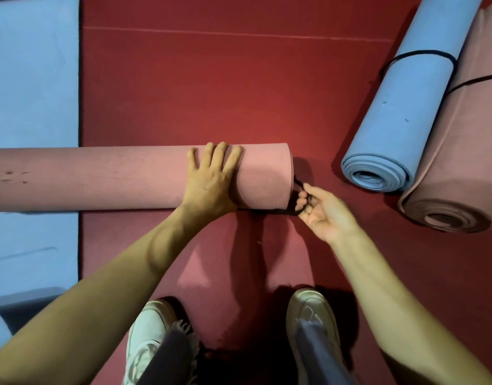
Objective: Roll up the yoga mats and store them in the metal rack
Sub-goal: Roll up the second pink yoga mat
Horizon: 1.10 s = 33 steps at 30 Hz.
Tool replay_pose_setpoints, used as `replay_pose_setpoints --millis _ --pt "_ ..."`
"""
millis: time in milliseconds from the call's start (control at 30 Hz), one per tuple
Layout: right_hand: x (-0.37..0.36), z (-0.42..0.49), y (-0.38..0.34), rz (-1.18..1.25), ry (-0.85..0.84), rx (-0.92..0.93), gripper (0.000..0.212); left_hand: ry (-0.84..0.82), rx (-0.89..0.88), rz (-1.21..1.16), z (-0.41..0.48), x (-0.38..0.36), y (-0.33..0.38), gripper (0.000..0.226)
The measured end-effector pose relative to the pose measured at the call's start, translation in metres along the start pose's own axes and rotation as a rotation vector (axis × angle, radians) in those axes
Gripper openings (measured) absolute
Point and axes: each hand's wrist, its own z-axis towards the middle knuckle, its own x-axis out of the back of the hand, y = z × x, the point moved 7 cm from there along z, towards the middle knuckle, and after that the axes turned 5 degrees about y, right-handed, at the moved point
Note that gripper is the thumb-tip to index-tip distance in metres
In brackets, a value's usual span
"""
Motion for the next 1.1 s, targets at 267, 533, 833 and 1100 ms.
replay_pose_setpoints --millis 267,533,833,1100 --pt "-0.069 -0.034 -0.029 -0.163 -0.175 0.366 0.034 0.050 -0.003 0.049 -0.017 -0.007 0.008 0.105" --pt "-0.121 -0.014 -0.044 -0.214 -0.173 0.086 0.061 0.122 0.005 0.024 -0.024 -0.005 0.011 0.108" --pt "-0.138 -0.022 -0.013 -0.504 -0.312 0.270 0.035 0.241 -0.120 -0.206 -0.028 0.009 -0.016 0.101" --pt "-0.135 -0.014 -0.021 -0.689 -0.198 0.508 0.019 -0.021 -0.020 -0.043 -0.045 0.007 -0.091 0.109"
